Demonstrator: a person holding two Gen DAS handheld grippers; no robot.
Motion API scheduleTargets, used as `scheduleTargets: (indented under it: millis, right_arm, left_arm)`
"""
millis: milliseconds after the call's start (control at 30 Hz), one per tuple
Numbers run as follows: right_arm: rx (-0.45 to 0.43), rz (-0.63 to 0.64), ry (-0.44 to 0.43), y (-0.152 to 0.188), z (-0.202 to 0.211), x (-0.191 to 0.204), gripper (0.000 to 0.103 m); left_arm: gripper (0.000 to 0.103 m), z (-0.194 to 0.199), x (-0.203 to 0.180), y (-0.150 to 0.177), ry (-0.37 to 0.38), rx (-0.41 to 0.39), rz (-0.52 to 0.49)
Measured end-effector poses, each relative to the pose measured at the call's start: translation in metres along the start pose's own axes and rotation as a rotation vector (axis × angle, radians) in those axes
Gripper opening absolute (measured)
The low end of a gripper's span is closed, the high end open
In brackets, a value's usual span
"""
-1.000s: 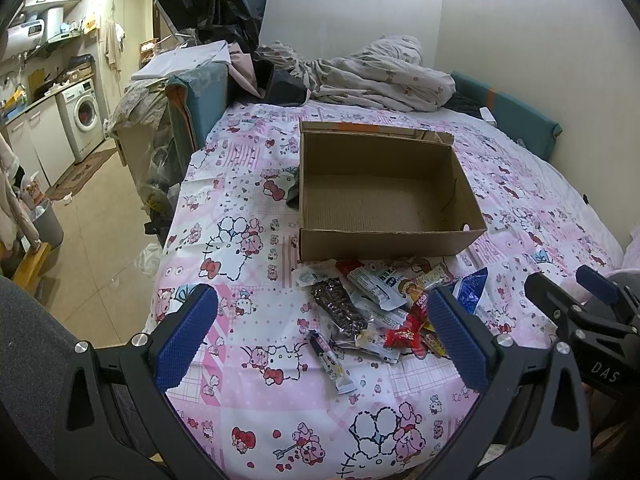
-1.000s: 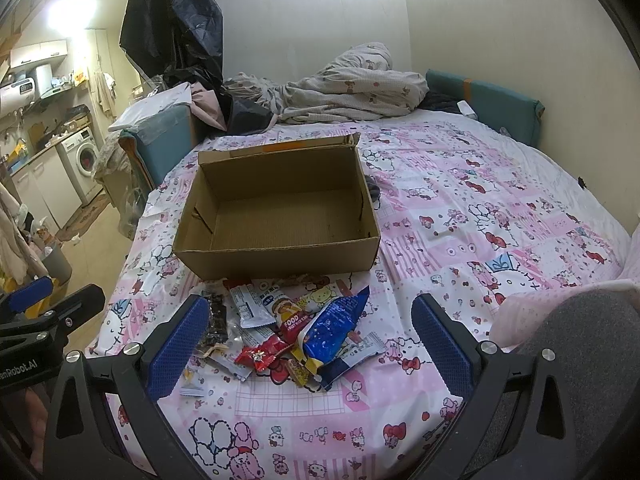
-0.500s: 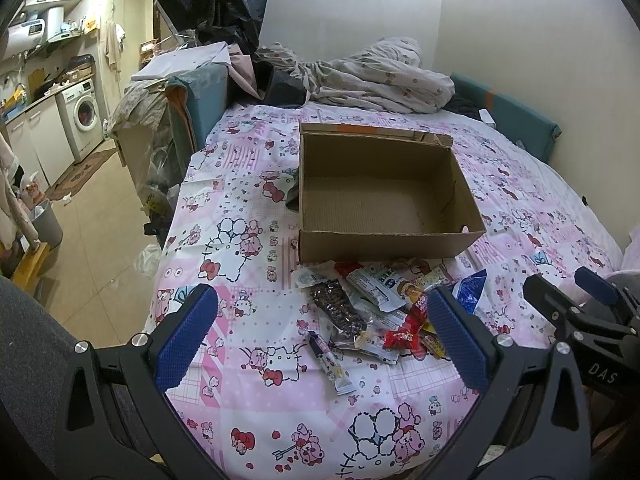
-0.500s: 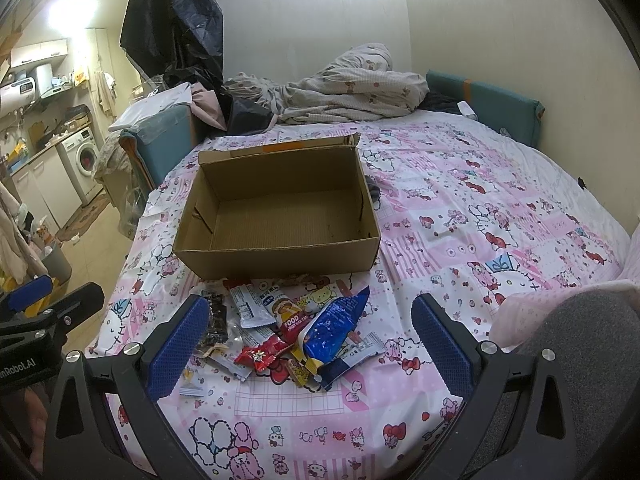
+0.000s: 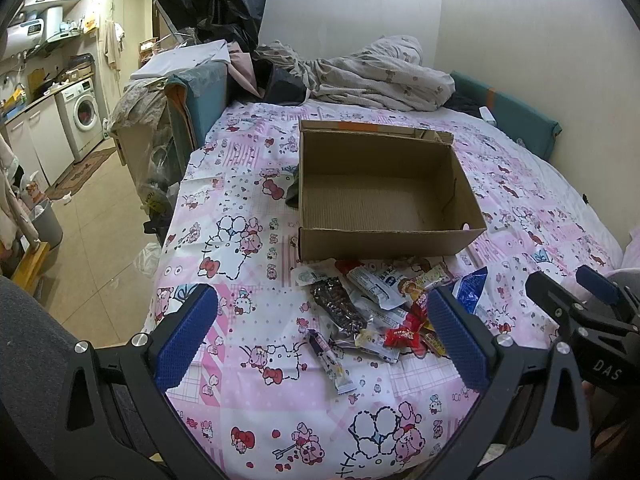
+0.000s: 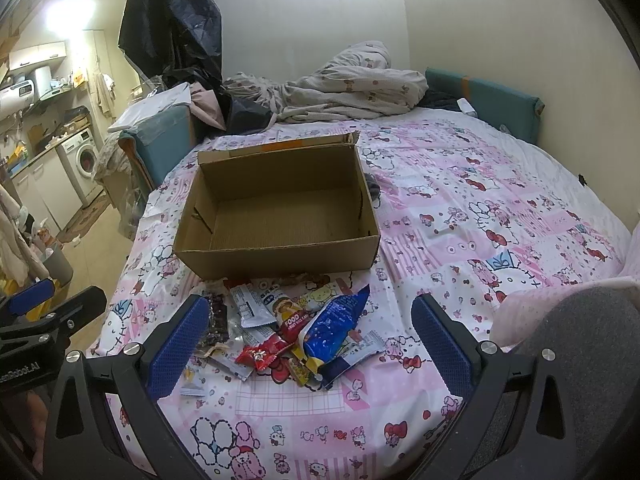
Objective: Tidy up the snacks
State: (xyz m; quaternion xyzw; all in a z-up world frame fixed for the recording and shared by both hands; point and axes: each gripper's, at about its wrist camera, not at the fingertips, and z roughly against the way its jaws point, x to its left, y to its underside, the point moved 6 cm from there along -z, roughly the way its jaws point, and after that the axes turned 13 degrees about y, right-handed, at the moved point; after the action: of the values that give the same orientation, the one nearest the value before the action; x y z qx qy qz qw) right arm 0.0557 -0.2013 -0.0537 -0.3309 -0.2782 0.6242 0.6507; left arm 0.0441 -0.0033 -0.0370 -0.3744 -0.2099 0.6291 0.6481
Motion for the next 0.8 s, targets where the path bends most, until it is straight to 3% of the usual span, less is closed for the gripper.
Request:
scheduleTargets:
  millis: [233,533,733,800]
  right_arm:
    - [0.078,-0.058,-0.058,-0.007,-0.008,-0.007,0.103]
    - [0.238,-0.111,-0.122,-0.043,-0.052,-0.028,0.103]
    - [0.359,-0.192,-0.156,-0.05,-0.091,-0.039,0.103]
    - [0.367,-0.264,-0.177,-0.048,-0.097,-0.044,0.103]
  left_arm:
    - [0.103,-0.005,0.004,0.0,0.041,0.041,0.04]
    - [0.103,-0.039,0.017,-0.02,0.011,0.197,0.098]
    - [0.102,-0.07,0.04,-0.011,-0.002,0.329,0.233]
    - [0.097,-0.079,0.046,-0.004,-0.001,0.365,0.286]
